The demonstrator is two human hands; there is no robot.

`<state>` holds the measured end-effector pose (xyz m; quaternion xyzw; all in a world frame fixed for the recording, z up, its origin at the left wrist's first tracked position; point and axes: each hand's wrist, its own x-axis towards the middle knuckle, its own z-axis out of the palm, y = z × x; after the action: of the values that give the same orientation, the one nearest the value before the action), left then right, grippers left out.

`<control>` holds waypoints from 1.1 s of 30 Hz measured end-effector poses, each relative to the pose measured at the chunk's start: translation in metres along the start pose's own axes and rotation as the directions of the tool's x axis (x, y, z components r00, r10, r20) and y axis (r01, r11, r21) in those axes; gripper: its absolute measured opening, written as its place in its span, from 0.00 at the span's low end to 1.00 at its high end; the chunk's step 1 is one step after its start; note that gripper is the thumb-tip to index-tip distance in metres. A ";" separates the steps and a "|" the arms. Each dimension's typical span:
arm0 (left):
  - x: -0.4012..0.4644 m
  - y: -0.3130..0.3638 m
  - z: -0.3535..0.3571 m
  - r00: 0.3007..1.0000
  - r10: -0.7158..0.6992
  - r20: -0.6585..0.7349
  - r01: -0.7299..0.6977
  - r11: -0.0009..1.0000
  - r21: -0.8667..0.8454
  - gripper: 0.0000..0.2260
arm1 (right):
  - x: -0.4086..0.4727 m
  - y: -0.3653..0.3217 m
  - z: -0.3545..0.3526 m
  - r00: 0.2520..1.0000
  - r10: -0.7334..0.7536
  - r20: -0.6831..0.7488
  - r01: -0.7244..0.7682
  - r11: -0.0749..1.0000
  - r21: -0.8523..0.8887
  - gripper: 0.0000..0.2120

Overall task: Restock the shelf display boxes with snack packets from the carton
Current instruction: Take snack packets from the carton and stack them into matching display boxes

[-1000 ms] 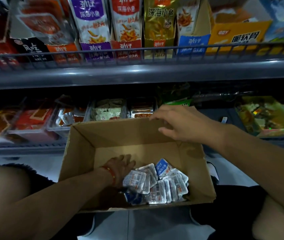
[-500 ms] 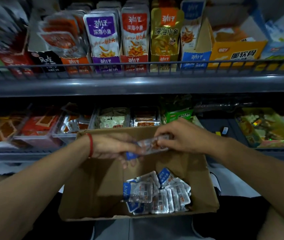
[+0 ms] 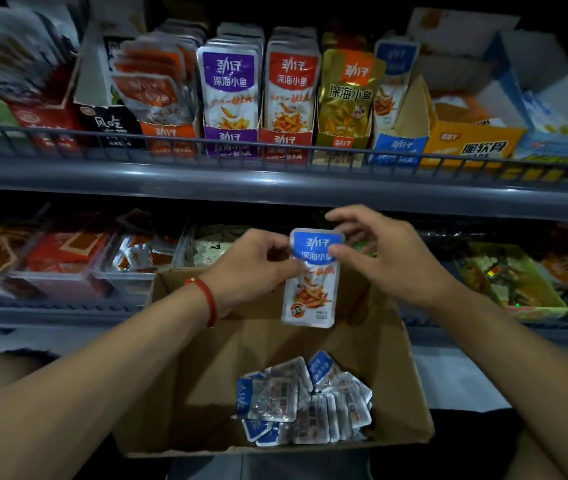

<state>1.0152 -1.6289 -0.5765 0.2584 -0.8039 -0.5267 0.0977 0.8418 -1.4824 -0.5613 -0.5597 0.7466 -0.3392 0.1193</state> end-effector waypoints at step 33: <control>0.004 0.009 -0.030 0.960 0.147 -0.239 -0.116 0.984 0.136 0.11 | 0.167 0.014 -0.164 0.884 -0.152 -0.441 -0.156 0.795 -0.587 0.11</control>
<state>1.0219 -1.6524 -0.5558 0.2735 -0.8311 -0.4332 0.2163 0.6823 -1.5720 -0.4151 -0.4687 0.8220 -0.2061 -0.2493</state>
